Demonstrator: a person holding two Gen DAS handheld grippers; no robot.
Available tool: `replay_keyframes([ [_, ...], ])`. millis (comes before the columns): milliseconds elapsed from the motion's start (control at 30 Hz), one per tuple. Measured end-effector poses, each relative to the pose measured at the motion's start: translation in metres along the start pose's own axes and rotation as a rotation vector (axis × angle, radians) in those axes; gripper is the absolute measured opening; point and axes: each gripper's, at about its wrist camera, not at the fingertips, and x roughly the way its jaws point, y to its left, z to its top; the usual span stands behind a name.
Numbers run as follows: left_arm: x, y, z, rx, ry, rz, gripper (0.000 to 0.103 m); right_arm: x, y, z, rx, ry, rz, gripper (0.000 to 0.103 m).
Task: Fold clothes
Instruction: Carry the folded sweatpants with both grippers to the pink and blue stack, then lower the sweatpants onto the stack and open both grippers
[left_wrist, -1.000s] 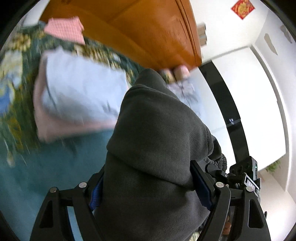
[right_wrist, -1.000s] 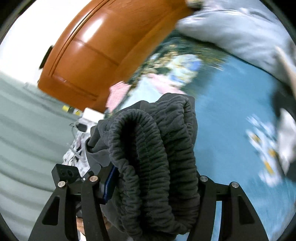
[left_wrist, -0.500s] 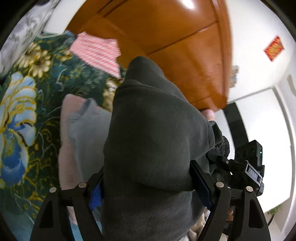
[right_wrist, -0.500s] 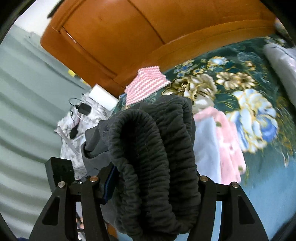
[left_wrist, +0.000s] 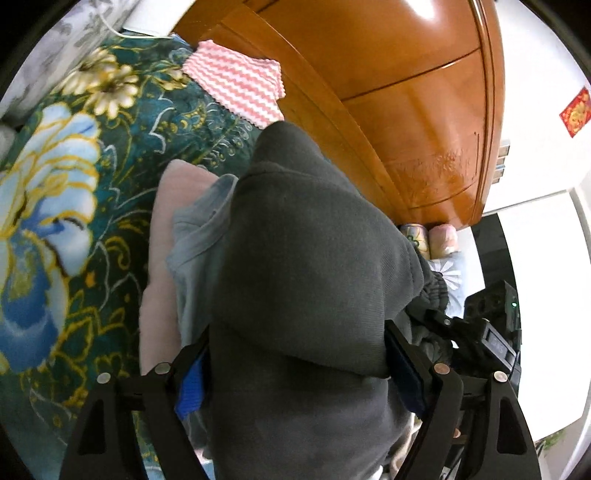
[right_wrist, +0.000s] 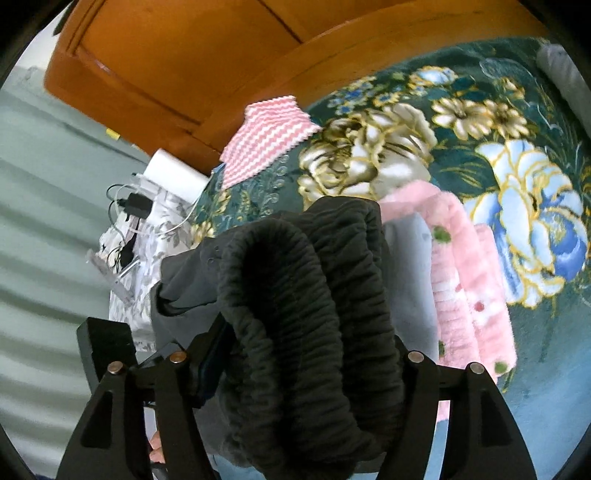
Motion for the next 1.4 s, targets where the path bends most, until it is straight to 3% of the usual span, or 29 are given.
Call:
replay_keyframes([
  [133,-0.025,-0.004,0.004,-0.012,-0.056,0.018,0.087,-0.016,0.003,0.004,-0.002,-0.007,-0.04,0.07],
  [200,-0.034,-0.008,0.005,-0.003,-0.073,0.022,0.087,-0.031,0.0,0.005,0.055,-0.065,-0.059,0.07],
  [300,-0.047,-0.03,0.004,0.099,-0.109,0.048,0.087,-0.056,0.006,0.004,0.094,-0.152,-0.089,0.07],
  [367,-0.052,-0.051,0.0,0.187,-0.114,0.022,0.087,-0.07,0.027,0.0,0.02,-0.198,-0.118,0.07],
  [533,-0.031,-0.081,-0.01,0.326,-0.054,-0.04,0.087,-0.039,0.049,-0.015,-0.113,-0.173,-0.187,0.07],
  [667,-0.009,-0.068,-0.008,0.333,-0.028,-0.026,0.087,-0.014,0.066,-0.027,-0.22,-0.15,-0.242,0.07],
  [800,0.006,-0.06,-0.005,0.345,0.002,-0.014,0.087,0.011,0.041,-0.023,-0.144,-0.142,-0.256,0.07],
  [933,0.008,-0.05,-0.003,0.289,-0.003,-0.033,0.087,0.019,0.032,-0.021,-0.112,-0.17,-0.25,0.072],
  [1067,-0.002,-0.061,-0.003,0.282,0.014,0.038,0.087,0.018,0.048,-0.022,-0.148,-0.139,-0.308,0.073],
  [1133,-0.016,-0.066,-0.007,0.284,0.011,0.068,0.087,0.0,0.057,-0.029,-0.147,-0.173,-0.284,0.073],
  [1267,-0.053,-0.062,-0.039,0.4,-0.063,0.188,0.092,-0.042,0.068,-0.069,-0.15,-0.302,-0.282,0.075],
  [1333,-0.056,-0.053,-0.059,0.424,-0.071,0.257,0.101,-0.048,0.065,-0.094,-0.151,-0.324,-0.29,0.081],
  [1400,-0.053,-0.043,-0.08,0.441,-0.07,0.306,0.101,-0.036,0.056,-0.124,-0.162,-0.282,-0.313,0.081],
])
